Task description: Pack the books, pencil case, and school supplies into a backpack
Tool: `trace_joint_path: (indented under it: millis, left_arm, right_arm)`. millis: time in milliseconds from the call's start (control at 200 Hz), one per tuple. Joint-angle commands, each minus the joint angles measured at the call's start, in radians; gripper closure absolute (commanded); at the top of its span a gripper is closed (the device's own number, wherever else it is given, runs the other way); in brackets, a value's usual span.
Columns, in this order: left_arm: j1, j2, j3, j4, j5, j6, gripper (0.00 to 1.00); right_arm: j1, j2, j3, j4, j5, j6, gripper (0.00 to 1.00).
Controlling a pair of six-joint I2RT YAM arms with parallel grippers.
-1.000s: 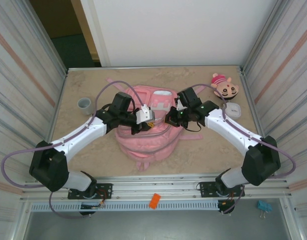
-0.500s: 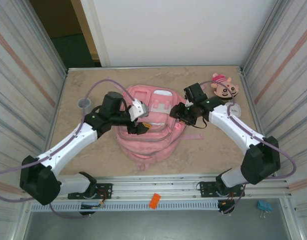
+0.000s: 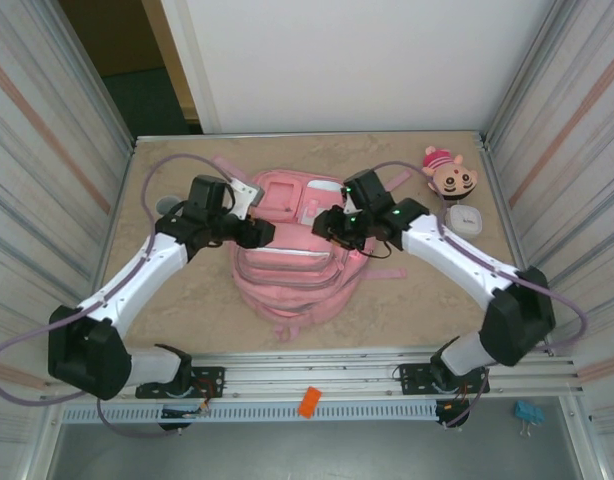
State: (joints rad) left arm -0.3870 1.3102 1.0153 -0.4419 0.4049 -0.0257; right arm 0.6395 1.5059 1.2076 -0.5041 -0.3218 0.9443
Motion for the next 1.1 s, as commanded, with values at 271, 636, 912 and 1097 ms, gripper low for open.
trace_joint_path:
  millis: [271,636,912,1097]
  left_arm:
    - [0.013,0.255,-0.114,-0.046,-0.082,-0.151,0.55]
    - [0.047,0.028,-0.026,-0.091,-0.151,-0.354,0.33]
    - [0.232,0.05,-0.097,-0.001,-0.031,-0.53,0.3]
    - [0.217,0.166,-0.173,0.088,0.047,-0.57,0.3]
  right_arm:
    - [-0.005,0.289,-0.159,0.028,0.079,0.103,0.66]
    - [-0.042,0.056,0.054,-0.202,0.244,-0.073,0.49]
    - [-0.297,-0.098,-0.161,-0.016,0.071,-0.03,0.43]
    - [-0.286,-0.008,-0.262,0.152,-0.033,0.015,0.43]
